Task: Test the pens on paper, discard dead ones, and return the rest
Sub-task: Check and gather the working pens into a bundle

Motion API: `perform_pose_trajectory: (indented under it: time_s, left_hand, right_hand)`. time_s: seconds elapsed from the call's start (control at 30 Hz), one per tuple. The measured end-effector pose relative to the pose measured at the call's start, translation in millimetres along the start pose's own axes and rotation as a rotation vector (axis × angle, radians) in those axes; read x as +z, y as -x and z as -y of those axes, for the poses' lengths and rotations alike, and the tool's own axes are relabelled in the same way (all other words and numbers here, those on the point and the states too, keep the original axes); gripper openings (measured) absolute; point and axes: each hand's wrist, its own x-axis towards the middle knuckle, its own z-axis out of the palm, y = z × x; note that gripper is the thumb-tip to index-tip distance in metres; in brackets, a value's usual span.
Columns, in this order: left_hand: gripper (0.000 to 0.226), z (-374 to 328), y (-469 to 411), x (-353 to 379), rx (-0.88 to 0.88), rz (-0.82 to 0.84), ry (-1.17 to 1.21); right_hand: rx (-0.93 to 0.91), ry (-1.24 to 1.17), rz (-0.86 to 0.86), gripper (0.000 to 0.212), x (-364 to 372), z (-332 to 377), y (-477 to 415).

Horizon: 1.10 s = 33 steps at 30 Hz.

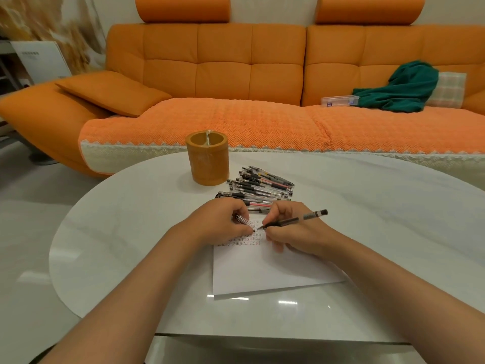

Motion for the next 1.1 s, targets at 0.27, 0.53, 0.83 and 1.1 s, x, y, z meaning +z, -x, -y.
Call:
perform_pose_trajectory:
  time_s: [0.27, 0.53, 0.83, 1.1]
  left_hand:
    - [0.039, -4.4, -2.3, 1.6, -0.063, 0.023, 0.001]
    - [0.047, -6.3, -3.9, 2.8, -0.076, 0.028, -0.026]
    - [0.048, -7.2, -4.0, 3.4, -0.096, 0.037, 0.0]
    - [0.049, -7.2, -3.8, 4.2, -0.103, 0.034, -0.001]
  right_hand:
    - [-0.038, 0.113, 0.032, 0.017, -5.3, -7.6, 1.9]
    - [-0.063, 0.207, -0.014, 0.02, 0.1, -8.6, -0.6]
    - [-0.098, 0.293, -0.016, 0.021, 3.3, -8.5, 1.3]
    - [-0.126, 0.274, -0.055, 0.022, 4.3, -13.2, 0.7]
